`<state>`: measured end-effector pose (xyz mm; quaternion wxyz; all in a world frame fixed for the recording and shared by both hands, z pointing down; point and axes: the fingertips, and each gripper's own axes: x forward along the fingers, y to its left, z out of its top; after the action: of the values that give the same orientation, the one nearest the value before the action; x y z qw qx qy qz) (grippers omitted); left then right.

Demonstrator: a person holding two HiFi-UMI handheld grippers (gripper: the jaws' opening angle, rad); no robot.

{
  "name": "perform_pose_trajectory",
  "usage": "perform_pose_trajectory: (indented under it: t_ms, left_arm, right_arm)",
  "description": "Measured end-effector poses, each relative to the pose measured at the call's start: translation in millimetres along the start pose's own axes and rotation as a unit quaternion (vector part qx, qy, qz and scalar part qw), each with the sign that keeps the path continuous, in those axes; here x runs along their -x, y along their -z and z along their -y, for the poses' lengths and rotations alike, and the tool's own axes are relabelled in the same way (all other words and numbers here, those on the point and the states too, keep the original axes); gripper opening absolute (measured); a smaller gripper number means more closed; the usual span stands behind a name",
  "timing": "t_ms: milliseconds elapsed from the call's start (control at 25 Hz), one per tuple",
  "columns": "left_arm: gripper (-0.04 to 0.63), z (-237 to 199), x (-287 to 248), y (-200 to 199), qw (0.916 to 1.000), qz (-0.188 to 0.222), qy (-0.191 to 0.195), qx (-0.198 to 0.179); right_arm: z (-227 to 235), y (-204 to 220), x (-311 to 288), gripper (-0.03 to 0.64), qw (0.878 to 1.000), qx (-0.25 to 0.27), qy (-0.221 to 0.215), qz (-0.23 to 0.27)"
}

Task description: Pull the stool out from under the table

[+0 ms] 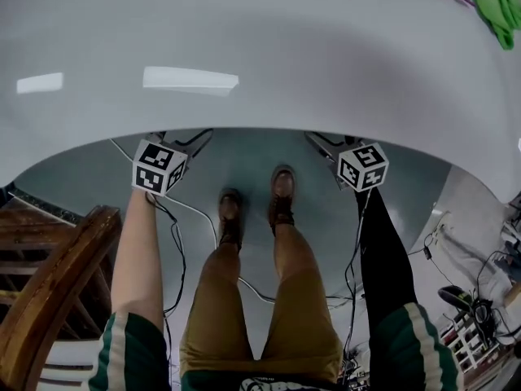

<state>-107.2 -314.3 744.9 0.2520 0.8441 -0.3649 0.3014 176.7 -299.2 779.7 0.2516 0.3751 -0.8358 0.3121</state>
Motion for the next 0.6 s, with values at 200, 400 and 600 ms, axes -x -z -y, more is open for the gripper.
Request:
perform_pose_trajectory:
  t_ms: [200,400,600]
  left_arm:
    - [0.413,-5,-23,23,0.9990,-0.002,-0.039,-0.023]
    - [0.412,-8,-43,1,0.9951,0.046,-0.086,-0.017]
    - [0.382,-10,-39,4,0.9957,0.033,-0.084,-0.023]
  right_arm:
    - [11,1,-12,0.402,0.994,0.067,0.082,-0.009]
    - [17,-1,-10,0.380,0.992,0.085,0.088,0.011]
    - [17,2,-7,0.353,0.992,0.090,0.092,-0.005]
